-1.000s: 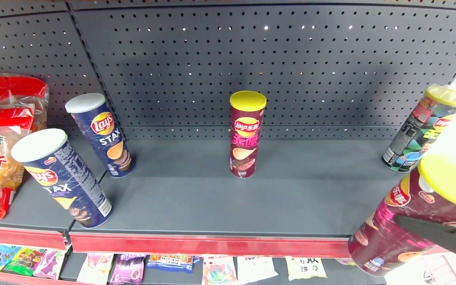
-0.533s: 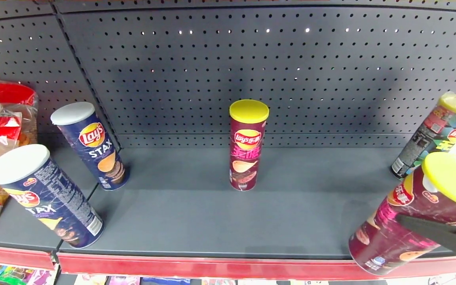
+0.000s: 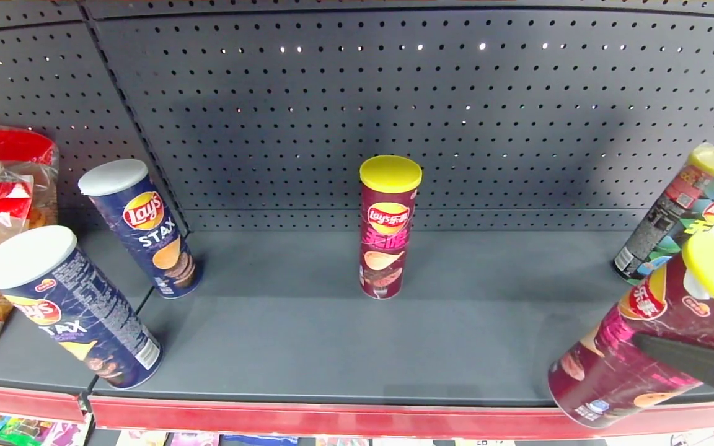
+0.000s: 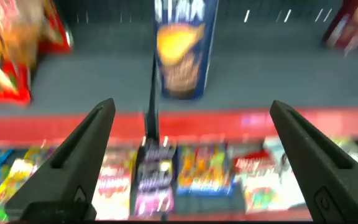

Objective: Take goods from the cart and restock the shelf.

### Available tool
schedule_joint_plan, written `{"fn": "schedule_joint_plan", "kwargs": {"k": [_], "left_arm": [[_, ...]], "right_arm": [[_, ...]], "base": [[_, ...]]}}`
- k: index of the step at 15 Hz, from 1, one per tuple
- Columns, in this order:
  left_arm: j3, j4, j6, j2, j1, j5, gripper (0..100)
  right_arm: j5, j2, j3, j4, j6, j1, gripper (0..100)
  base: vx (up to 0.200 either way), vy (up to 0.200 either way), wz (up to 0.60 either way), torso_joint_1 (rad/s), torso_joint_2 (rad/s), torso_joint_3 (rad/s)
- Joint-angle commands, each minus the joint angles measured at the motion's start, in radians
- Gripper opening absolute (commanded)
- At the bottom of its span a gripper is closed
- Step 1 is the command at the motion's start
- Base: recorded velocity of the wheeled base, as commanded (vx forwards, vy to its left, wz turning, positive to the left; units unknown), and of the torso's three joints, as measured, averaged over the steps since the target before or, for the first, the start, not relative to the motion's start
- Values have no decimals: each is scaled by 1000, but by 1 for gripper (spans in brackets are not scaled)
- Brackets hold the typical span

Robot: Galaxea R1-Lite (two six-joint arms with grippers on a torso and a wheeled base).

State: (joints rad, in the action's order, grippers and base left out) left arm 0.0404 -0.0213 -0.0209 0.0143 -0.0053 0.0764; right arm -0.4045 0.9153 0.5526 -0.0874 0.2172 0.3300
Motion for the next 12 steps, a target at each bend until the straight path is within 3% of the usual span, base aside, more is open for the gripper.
{"fn": "schedule_joint_plan", "kwargs": {"k": [1,2,3,5,7,9,12], "left_arm": [[355,-28,-110,337,-78,26,100],[467,-19,-120,421,-160,108,100],[477,-19,-91,463,-243,215,100],[470,-16,36,567,-334,349,100],[521,-60,107,802,-403,372,100],[628,-101,116,1007,-476,370,100],[774,-105,122,1231,-501,370,100]], "right_arm": [[-8,4,-2,0,1,3,0],[-7,5,-5,0,1,3,0],[-4,17,4,0,-1,1,0],[-1,25,18,-2,-2,1,0],[-4,30,17,0,-2,1,0],[-5,51,18,-2,-4,1,0],[-10,65,41,-2,-4,3,0]], "base": [[0,0,0,0,0,0],[0,0,0,0,0,0],[0,0,0,0,0,0],[0,0,0,0,0,0],[0,0,0,0,0,0],[0,0,0,0,0,0],[0,0,0,0,0,0]]}}
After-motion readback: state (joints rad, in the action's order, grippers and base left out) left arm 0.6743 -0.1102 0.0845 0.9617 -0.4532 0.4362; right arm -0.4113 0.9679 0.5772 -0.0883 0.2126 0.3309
